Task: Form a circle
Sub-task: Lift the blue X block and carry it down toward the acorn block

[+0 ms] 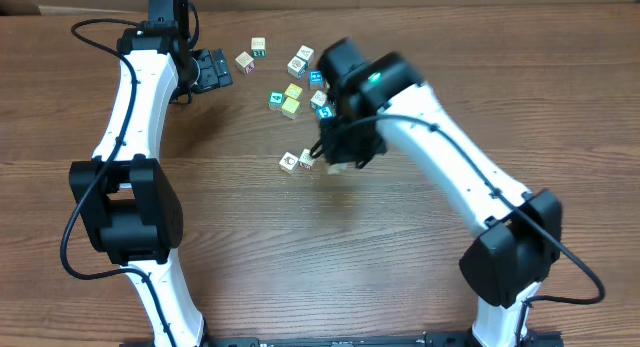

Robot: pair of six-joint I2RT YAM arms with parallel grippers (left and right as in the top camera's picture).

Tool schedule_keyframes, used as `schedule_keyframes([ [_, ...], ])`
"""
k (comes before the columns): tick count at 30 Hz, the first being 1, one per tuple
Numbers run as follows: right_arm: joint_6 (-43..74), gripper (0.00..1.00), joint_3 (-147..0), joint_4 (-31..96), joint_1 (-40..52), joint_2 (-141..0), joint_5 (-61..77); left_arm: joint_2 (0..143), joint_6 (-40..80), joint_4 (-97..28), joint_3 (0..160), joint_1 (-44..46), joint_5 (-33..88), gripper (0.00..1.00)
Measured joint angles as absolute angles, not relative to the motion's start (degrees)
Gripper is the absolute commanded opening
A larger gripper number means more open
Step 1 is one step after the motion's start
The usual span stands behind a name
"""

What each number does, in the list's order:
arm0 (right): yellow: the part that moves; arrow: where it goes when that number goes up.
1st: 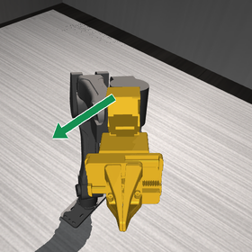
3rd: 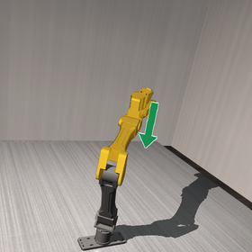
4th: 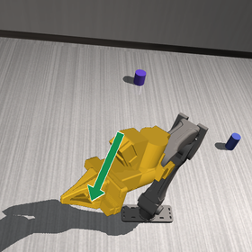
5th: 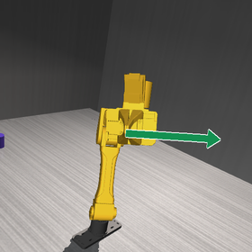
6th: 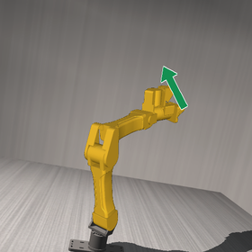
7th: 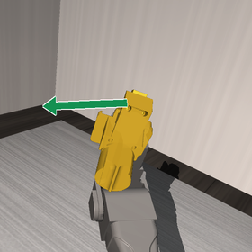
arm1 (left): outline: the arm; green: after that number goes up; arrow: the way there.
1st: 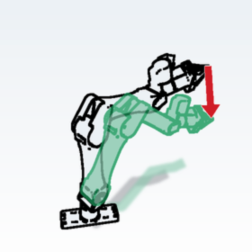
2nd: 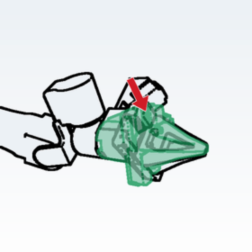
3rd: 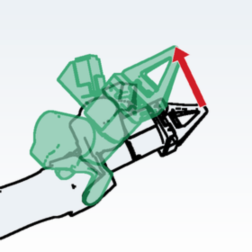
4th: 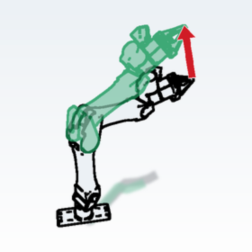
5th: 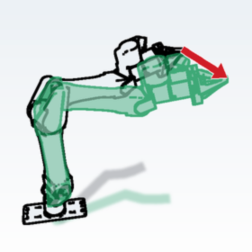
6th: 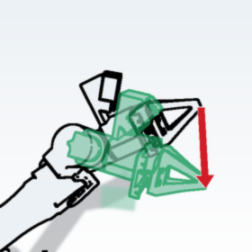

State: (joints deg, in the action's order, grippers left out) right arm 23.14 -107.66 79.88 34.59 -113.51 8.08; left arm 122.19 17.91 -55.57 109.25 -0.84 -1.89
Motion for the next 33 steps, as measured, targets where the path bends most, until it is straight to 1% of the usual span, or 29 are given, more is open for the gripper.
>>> schedule_keyframes([
  [4,29.71,0.24,-101.3,72.29,38.33,-113.51,6.96,122.19,17.91,-55.55,109.25,-0.86,-1.89,1.0],
  [9,35.11,0.2,-92.64,60.8,41.04,-113.51,6.26,122.19,17.91,-55.55,109.25,-0.86,-1.89,1.0],
  [17,42.02,0.19,-82.83,47.68,42.0,-113.51,5.04,122.19,17.91,-55.55,109.25,-0.84,-1.89,1.0],
  [21,44.25,0.19,-80.27,44.34,42.0,-113.51,3.51,122.19,17.91,-55.57,109.25,-0.86,-1.89,1.0],
  [33,46.11,0.2,-79.37,41.52,42.22,-114.21,-1.23,122.19,17.91,-55.55,109.25,-0.86,-1.89,1.0],
])
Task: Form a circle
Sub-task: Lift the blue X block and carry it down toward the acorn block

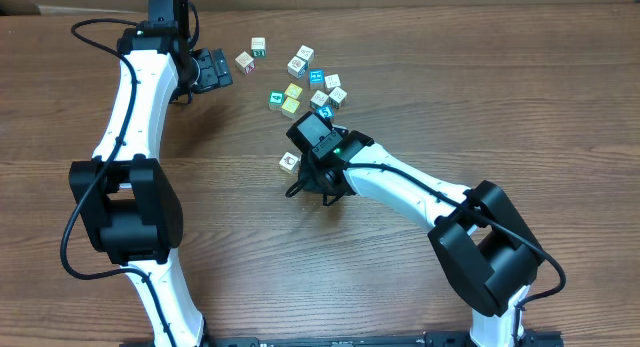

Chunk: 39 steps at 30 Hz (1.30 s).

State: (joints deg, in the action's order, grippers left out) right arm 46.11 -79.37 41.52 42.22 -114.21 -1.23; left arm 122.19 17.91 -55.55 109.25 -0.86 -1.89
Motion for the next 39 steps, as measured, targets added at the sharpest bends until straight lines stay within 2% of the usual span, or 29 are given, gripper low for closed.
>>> schedule_keyframes([
  [3,46.74,0.21,-79.37,41.5,42.41,-114.56,-1.61,122.19,17.91,-55.55,109.25,-0.86,-1.89,1.0],
  [16,47.9,0.4,-79.37,40.91,42.48,-114.74,-1.78,122.19,17.91,-55.55,109.25,-0.86,-1.89,1.0],
  [19,47.94,0.41,-79.37,40.86,42.48,-114.74,-1.78,122.19,17.91,-55.55,109.25,-0.86,-1.89,1.0],
  [23,47.97,0.36,-79.37,40.86,42.48,-114.74,-1.78,122.19,17.91,-55.55,109.25,-0.84,-1.89,1.0],
  [29,47.99,0.38,-79.37,40.95,42.48,-114.74,-1.41,122.19,17.91,-55.55,109.25,-0.84,-1.89,1.0],
  [31,48.27,0.52,-79.37,40.95,42.48,-114.74,-0.99,122.19,17.91,-55.55,109.25,-0.86,-1.89,1.0],
  [34,48.23,0.68,-79.37,40.97,42.48,-114.74,-0.54,122.19,17.91,-55.55,109.25,-0.86,-1.89,1.0],
  [35,48.25,0.8,-79.37,41.01,42.48,-114.74,-0.47,122.19,17.91,-55.57,109.25,-0.86,-1.89,1.0],
  [36,48.4,1.0,-79.37,41.01,42.48,-114.76,-0.34,122.19,17.91,-55.57,109.25,-0.84,-1.89,1.0],
  [39,47.94,1.0,-79.37,41.04,42.48,-114.76,-0.23,122.19,17.91,-55.55,109.25,-0.86,-1.89,1.0],
])
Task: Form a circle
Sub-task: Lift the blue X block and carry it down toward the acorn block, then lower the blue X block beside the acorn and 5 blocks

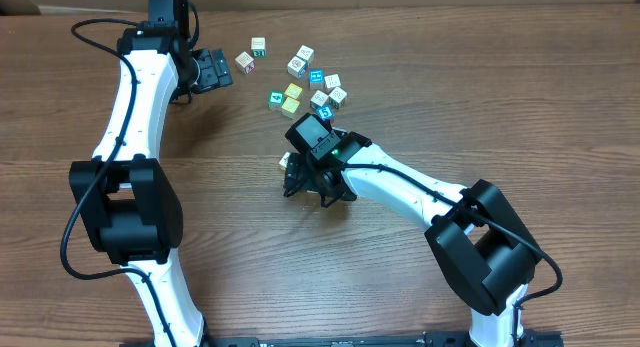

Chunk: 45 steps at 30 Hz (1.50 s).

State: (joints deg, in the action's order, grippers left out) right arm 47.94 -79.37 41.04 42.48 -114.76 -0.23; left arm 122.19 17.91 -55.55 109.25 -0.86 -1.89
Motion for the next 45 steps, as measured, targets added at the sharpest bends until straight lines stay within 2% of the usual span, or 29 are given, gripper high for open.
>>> schedule_keyframes([
  [3,47.99,0.99,-79.37,41.04,42.48,-114.76,-0.23,122.19,17.91,-55.55,109.25,-0.86,-1.89,1.0],
  [6,47.59,0.7,-79.37,41.06,42.48,-114.78,-0.25,122.19,17.91,-55.55,109.25,-0.84,-1.89,1.0],
  [9,47.13,0.57,-79.37,41.12,42.48,-114.78,-0.25,122.19,17.91,-55.55,109.25,-0.84,-1.89,1.0],
  [15,46.85,0.53,-79.37,41.08,42.48,-114.83,-1.89,122.19,17.91,-55.55,109.25,-0.86,-1.89,1.0],
  [26,45.06,0.51,-79.37,40.01,42.48,-114.83,-3.03,122.19,17.91,-55.55,109.25,-0.86,-1.89,0.99],
  [32,42.94,0.44,-79.37,39.97,42.48,-114.83,-3.44,122.19,17.91,-55.55,109.25,-0.84,-1.89,1.0],
  [39,41.98,0.44,-79.37,40.03,42.92,-114.83,-4.01,122.19,17.91,-55.57,109.25,-0.86,-1.89,1.0],
  [45,41.89,0.4,-79.37,40.12,45.06,-114.83,-5.89,122.19,17.91,-55.55,109.25,-0.84,-1.89,1.0],
])
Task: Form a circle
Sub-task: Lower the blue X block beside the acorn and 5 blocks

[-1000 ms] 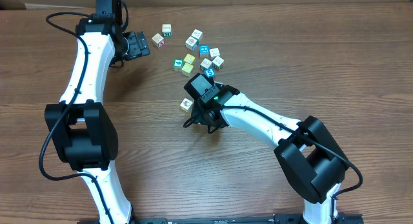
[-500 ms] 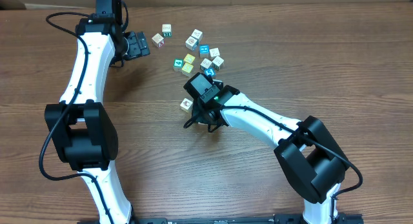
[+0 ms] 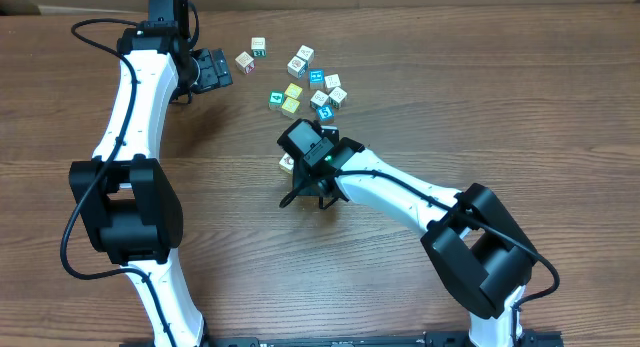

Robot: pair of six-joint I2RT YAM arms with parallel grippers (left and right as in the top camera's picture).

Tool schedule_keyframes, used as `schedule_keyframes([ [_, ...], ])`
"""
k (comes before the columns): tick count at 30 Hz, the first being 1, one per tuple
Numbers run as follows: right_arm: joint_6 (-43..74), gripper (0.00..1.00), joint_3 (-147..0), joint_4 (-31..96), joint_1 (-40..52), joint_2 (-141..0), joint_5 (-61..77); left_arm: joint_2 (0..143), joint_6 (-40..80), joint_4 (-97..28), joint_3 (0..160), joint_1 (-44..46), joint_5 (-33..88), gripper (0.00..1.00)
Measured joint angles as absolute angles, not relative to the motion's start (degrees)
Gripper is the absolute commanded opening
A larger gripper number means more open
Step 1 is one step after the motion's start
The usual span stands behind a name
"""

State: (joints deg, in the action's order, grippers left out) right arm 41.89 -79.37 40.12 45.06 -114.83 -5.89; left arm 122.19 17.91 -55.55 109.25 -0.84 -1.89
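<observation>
Several small letter blocks lie at the back centre of the table, among them a tan one (image 3: 244, 60), a blue one (image 3: 316, 78) and a yellow one (image 3: 290, 107). One pale block (image 3: 287, 163) sits apart, nearer the front, against the left side of my right wrist. My right gripper (image 3: 304, 200) points down at the wood just in front of it. Its two dark fingers stand apart, and nothing shows between them. The arm hides what lies under the wrist. My left gripper (image 3: 212, 71) rests open at the back left, just left of the tan block.
The wooden table (image 3: 500, 107) carries only the blocks. The right arm (image 3: 400, 192) stretches diagonally across the middle from its base at the front right. The left arm (image 3: 135, 97) runs along the left side.
My right gripper has shifted slightly left and toward the front. The pale block beside it shows a little more. The left arm has not moved.
First my right gripper was blurred beside two pale blocks lying apart from the cluster. Then it stood low over that spot with only the left block showing. It has since edged left and forward, the second block staying hidden. The left arm kept still.
</observation>
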Motion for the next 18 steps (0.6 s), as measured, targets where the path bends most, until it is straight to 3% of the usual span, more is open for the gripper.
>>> schedule_keyframes([
  [10,41.78,0.41,-79.37,40.12,45.47,-114.83,-8.21,122.19,17.91,-55.55,109.25,-0.86,-1.89,1.0],
  [18,41.87,0.33,-79.37,40.23,45.47,-114.83,-9.41,122.19,17.91,-55.55,109.25,-0.86,-1.89,1.0],
])
